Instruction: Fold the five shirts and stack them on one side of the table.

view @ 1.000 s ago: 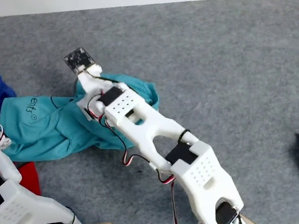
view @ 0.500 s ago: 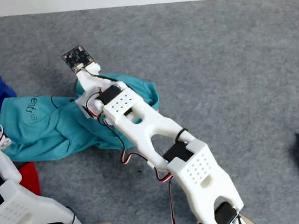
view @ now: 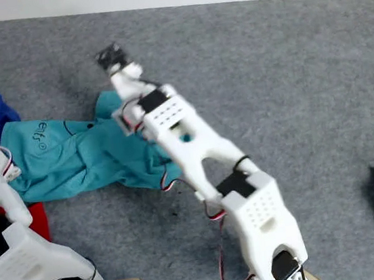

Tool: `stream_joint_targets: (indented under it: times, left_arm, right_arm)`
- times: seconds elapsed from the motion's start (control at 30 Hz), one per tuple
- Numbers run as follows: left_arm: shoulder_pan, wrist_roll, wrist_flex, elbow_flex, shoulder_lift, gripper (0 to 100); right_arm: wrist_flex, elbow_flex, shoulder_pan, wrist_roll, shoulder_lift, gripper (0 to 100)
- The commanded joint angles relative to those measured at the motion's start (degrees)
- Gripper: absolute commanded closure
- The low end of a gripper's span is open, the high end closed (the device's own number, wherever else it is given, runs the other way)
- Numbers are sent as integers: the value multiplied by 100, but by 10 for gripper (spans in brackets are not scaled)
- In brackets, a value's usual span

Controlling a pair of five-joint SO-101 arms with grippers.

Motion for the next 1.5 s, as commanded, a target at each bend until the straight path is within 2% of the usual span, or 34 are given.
stream_joint_targets:
  times: [0.0, 0.2, 0.5, 0.87, 1.0, 1.17, 1.27, 1.37, 1.47]
  left_arm:
    - [268, 422, -88, -488, -31, 991]
    - [224, 1064, -141, -1007, -31, 991]
    - [-163, 1890, -484, -1059, -48, 987]
    - [-92, 2611, -475, -1446, -84, 987]
    - [92, 2708, -343, -2141, -92, 990]
    - [251, 2673, 448, -2993, -66, 990]
    - [286, 2664, 545, -2967, -40, 990]
    - [242, 2655, 510, -2642, -31, 990]
    - [242, 2488, 536, -2211, -31, 987]
  right_arm:
    - [365, -259, 356, 44, -998, 991]
    - [1103, -251, 884, 44, -2018, 991]
    - [1868, -242, 1833, 44, -2862, 991]
    - [1771, 154, 2457, -88, -3292, 991]
    - [1763, 110, 2422, -70, -3987, 991]
    - [1833, 303, 2193, -97, -4620, 991]
    - [1666, 919, 1719, -114, -4585, 988]
    - [1007, 1789, 1086, -114, -4479, 983]
    - [180, 2571, 716, -114, -4295, 921]
